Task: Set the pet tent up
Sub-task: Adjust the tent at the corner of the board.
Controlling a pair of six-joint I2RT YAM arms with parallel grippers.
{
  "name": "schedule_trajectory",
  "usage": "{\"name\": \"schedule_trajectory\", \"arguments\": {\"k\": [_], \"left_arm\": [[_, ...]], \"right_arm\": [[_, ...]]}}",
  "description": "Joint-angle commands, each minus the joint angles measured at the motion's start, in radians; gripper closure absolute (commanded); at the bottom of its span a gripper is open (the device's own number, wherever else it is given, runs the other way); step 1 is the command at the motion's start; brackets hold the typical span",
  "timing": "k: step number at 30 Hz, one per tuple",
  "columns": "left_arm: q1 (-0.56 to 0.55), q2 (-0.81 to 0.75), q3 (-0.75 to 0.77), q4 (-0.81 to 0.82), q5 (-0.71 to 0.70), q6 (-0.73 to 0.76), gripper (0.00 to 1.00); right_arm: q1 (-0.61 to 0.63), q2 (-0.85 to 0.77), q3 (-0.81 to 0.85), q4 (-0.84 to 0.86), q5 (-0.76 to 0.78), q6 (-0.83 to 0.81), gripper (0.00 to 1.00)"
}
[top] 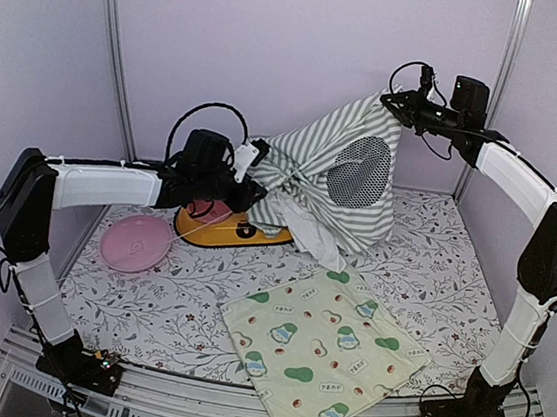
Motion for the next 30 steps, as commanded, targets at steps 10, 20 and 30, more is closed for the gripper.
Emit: {"name": "schedule_trajectory", "arguments": {"k": [10, 20, 30], "left_arm": [[-0.026, 0.037, -0.008, -0.029, -0.078, 0.047, 0.88], [-0.023, -0.038, -0.120, -0.038, -0.125, 0.023, 0.95], [-0.023, -0.080, -0.132, -0.073, -0.120, 0.017, 0.69]], "right_arm": [[-0.068, 0.018, 0.093, 0.034, -0.051, 0.020, 1.00], [-0.104, 0.013, 0.092, 0.035, -0.070, 0.024, 1.00], [-0.107, 0.032, 0.133, 0.007, -0.081, 0.026, 1.00]]}}
